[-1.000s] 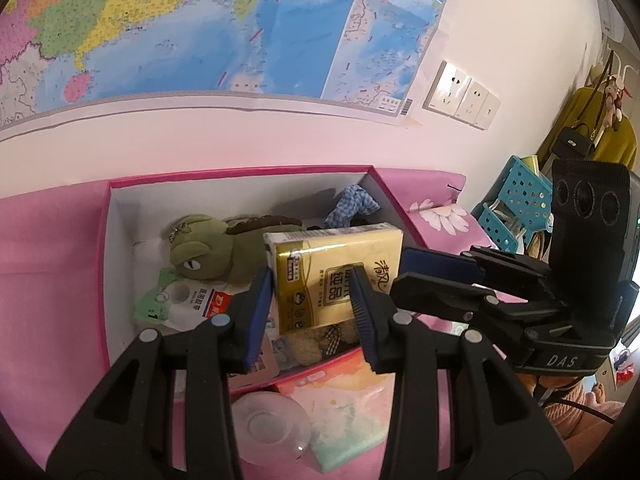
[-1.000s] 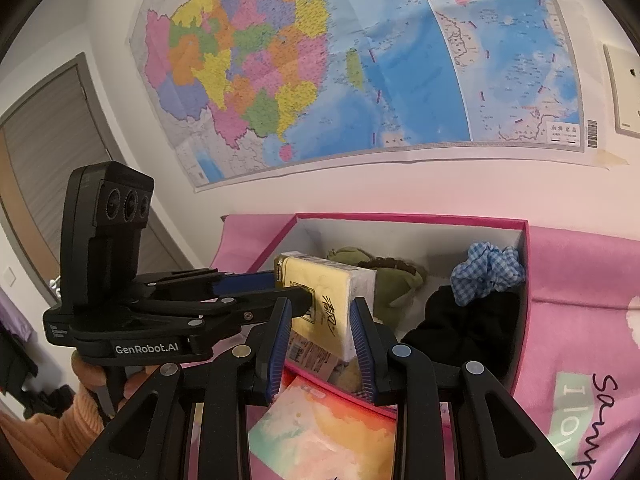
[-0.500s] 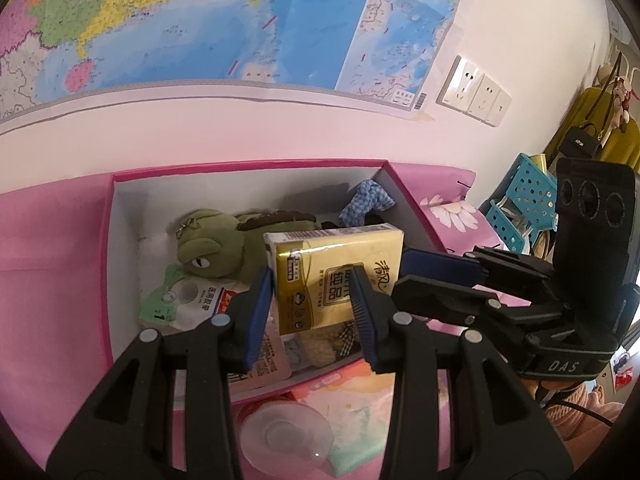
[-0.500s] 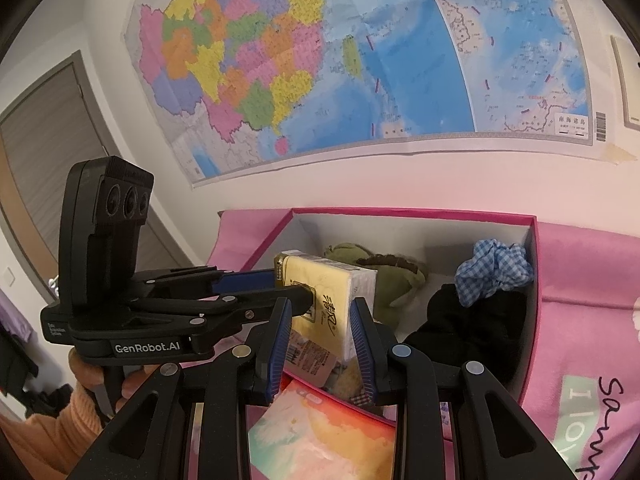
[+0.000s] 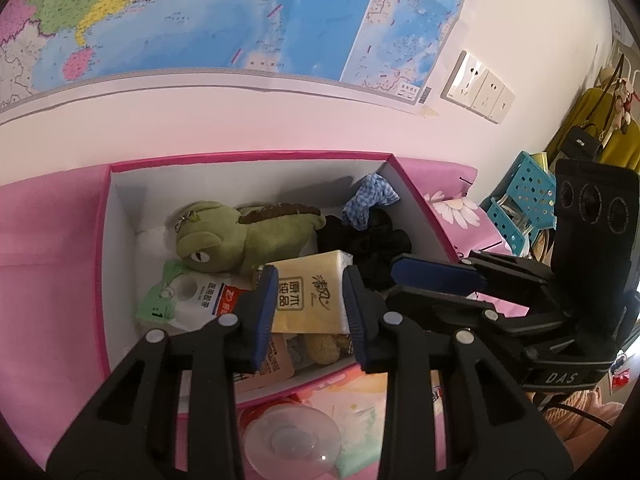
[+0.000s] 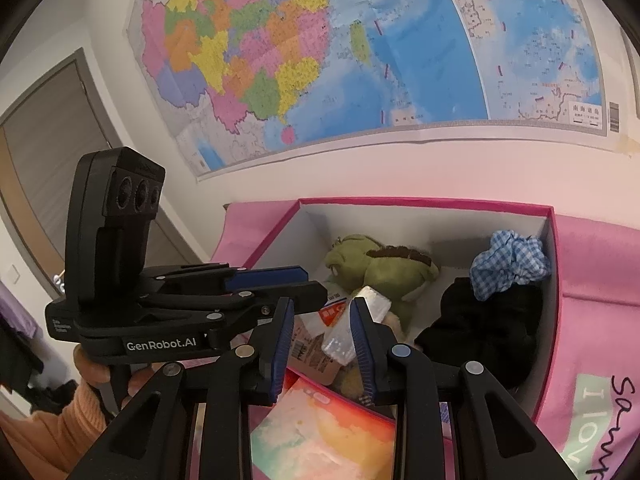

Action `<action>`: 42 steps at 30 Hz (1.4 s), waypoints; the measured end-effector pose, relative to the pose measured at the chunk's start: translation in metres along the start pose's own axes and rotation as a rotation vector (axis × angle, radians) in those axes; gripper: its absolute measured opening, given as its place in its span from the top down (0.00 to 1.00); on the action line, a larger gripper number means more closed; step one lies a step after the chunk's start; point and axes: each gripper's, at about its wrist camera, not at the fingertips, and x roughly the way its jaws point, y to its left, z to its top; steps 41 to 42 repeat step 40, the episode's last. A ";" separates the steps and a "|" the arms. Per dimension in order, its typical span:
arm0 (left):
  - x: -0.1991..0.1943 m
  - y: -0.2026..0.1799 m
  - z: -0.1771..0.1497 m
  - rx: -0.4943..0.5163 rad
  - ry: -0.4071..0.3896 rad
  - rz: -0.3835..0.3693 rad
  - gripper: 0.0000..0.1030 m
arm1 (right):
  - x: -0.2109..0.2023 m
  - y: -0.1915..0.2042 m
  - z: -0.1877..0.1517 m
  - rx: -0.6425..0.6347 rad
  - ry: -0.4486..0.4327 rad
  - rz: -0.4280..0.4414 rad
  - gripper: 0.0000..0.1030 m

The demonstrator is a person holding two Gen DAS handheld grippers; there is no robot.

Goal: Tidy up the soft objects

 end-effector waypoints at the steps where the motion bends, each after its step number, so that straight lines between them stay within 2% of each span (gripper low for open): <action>1: 0.000 0.000 -0.001 0.001 -0.001 0.000 0.67 | 0.001 0.000 -0.001 0.002 0.002 -0.001 0.71; 6: -0.005 -0.005 -0.006 0.017 -0.012 0.016 0.65 | 0.001 -0.003 -0.004 0.011 0.010 -0.013 0.71; 9: -0.014 -0.008 -0.013 0.020 -0.042 0.028 0.57 | -0.002 -0.003 -0.010 0.016 0.012 -0.020 0.70; 12: -0.027 -0.009 -0.023 0.020 -0.076 0.042 0.44 | -0.010 0.000 -0.018 0.004 0.003 -0.053 0.64; 15: -0.043 -0.013 -0.035 0.018 -0.115 0.069 0.30 | -0.024 0.008 -0.030 -0.025 -0.020 -0.106 0.46; 17: -0.053 -0.016 -0.045 0.022 -0.145 0.091 0.14 | -0.035 0.012 -0.038 -0.044 -0.047 -0.149 0.30; 18: -0.062 -0.018 -0.053 0.027 -0.174 0.112 0.10 | -0.040 0.015 -0.043 -0.052 -0.057 -0.170 0.28; 19: -0.067 -0.020 -0.058 0.030 -0.190 0.118 0.02 | -0.045 0.017 -0.048 -0.059 -0.066 -0.187 0.25; 21: -0.075 -0.021 -0.072 0.023 -0.212 0.133 0.00 | -0.055 0.022 -0.062 -0.087 -0.081 -0.226 0.19; 24: -0.076 -0.022 -0.093 0.009 -0.193 0.184 0.00 | -0.063 0.030 -0.080 -0.117 -0.089 -0.292 0.11; 26: -0.074 -0.022 -0.105 -0.004 -0.177 0.228 0.00 | -0.067 0.034 -0.094 -0.121 -0.099 -0.334 0.00; 29: -0.071 -0.022 -0.122 -0.040 -0.147 0.248 0.00 | -0.071 0.041 -0.110 -0.121 -0.105 -0.361 0.00; 34: -0.069 -0.022 -0.143 -0.083 -0.119 0.261 0.00 | -0.067 0.043 -0.129 -0.089 -0.066 -0.367 0.00; 42: -0.066 -0.024 -0.159 -0.084 -0.110 0.295 0.00 | -0.066 0.035 -0.149 -0.070 -0.008 -0.401 0.00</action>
